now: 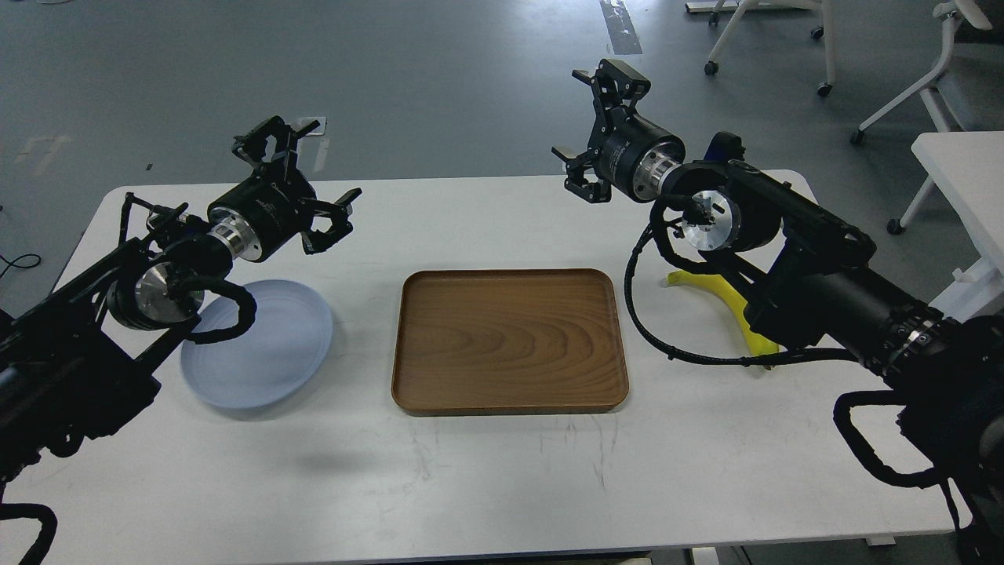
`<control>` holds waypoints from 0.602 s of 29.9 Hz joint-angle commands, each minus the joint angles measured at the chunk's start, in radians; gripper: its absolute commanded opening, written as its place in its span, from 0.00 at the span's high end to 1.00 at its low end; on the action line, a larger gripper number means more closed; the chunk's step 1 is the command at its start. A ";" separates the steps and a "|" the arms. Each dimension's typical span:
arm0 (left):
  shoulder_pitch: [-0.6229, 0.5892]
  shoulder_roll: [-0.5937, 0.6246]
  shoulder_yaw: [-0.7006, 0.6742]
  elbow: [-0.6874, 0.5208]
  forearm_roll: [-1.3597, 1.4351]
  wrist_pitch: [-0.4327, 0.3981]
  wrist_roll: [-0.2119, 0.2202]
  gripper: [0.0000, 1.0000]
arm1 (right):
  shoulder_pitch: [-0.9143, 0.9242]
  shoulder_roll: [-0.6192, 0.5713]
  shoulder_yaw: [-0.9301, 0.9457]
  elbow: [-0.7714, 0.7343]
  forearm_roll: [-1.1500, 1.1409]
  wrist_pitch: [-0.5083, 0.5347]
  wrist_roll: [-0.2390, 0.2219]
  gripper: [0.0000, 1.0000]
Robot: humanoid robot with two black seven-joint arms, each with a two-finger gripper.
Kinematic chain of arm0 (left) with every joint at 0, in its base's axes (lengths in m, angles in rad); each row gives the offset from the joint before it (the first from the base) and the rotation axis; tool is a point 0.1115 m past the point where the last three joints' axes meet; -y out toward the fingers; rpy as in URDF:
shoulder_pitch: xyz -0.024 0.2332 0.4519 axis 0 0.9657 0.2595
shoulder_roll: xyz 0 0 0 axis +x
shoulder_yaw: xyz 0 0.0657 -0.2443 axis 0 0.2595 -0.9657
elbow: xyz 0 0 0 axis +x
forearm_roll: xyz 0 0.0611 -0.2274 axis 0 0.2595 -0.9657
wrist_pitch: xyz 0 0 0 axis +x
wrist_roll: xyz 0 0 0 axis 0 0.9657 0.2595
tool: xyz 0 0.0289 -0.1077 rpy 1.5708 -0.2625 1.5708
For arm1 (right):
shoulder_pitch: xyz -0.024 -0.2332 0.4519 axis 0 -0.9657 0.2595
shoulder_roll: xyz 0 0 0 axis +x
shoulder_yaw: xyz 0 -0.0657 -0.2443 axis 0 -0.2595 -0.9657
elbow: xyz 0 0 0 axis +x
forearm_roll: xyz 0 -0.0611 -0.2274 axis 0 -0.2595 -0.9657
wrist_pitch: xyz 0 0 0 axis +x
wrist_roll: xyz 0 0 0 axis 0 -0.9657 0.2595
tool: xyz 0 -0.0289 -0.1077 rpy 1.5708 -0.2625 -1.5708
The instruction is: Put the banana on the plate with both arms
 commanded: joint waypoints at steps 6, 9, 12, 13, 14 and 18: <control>-0.008 0.024 -0.017 -0.015 0.000 0.009 -0.006 0.02 | 0.017 0.008 -0.004 0.003 0.009 0.001 0.000 0.00; -0.008 0.035 -0.017 -0.013 0.000 0.003 -0.008 0.02 | 0.024 0.008 -0.005 0.003 0.009 0.001 0.001 0.00; -0.008 0.036 -0.017 -0.013 0.000 0.003 -0.006 0.02 | 0.037 0.006 -0.013 0.003 0.007 0.004 0.001 0.00; -0.010 0.038 -0.017 -0.013 0.002 0.003 -0.005 0.02 | 0.035 0.006 -0.013 0.005 0.007 0.004 0.000 0.00; -0.010 0.038 -0.017 -0.013 0.002 0.003 -0.003 0.02 | 0.035 0.006 -0.013 0.005 0.007 0.004 0.000 0.00; -0.011 0.027 -0.016 -0.013 0.002 0.010 0.003 0.02 | 0.029 0.005 -0.013 0.006 0.007 0.004 0.001 0.00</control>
